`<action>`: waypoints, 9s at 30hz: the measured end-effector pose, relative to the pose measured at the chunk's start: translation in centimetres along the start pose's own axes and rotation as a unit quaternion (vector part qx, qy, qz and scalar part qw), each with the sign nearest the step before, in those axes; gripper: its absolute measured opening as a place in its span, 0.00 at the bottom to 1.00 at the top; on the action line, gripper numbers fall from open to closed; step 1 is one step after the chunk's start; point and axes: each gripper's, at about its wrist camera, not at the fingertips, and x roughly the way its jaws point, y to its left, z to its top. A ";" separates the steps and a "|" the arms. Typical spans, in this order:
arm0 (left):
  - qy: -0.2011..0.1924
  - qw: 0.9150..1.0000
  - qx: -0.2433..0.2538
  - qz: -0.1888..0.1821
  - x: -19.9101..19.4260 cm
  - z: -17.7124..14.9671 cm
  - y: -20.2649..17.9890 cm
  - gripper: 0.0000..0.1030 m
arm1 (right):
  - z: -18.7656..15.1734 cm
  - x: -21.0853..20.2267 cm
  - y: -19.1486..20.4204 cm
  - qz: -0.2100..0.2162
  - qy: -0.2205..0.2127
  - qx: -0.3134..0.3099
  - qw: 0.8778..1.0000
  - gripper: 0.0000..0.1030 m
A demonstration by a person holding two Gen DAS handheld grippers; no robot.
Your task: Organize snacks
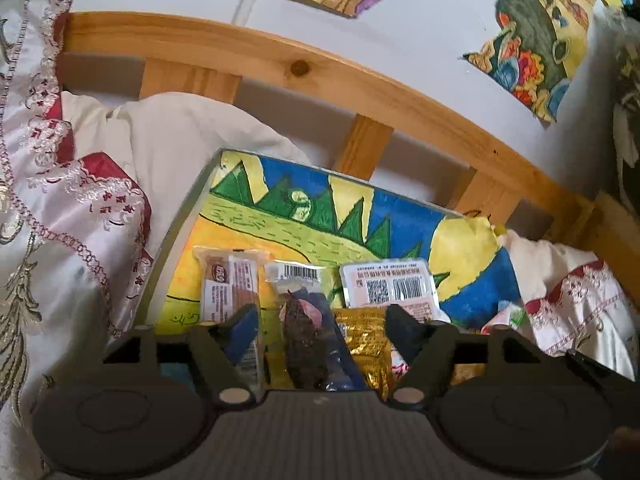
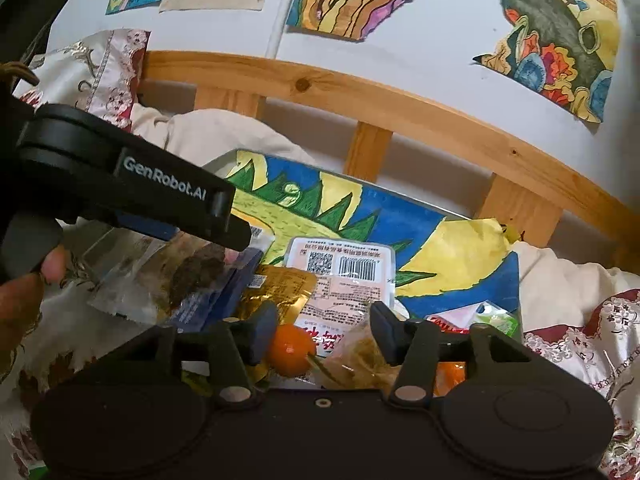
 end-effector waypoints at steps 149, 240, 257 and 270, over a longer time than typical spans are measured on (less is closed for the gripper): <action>0.150 0.985 0.087 -0.007 -4.2 -5.0 2.3 0.99 | -5.1 -7.9 9.6 0.086 0.150 0.085 0.981 0.97; 0.032 0.994 0.071 0.075 -14.2 -1.2 -2.5 0.49 | 2.0 -13.9 4.1 -0.052 -0.019 -0.150 0.987 0.17; -0.036 0.998 0.051 0.012 -4.9 3.1 -5.6 0.49 | 3.2 -6.0 -1.3 -0.056 -0.034 -0.082 0.994 0.17; -0.016 0.999 0.002 -0.037 1.1 1.5 -2.8 0.49 | 3.8 -0.9 -2.1 -0.066 -0.003 -0.053 0.996 0.17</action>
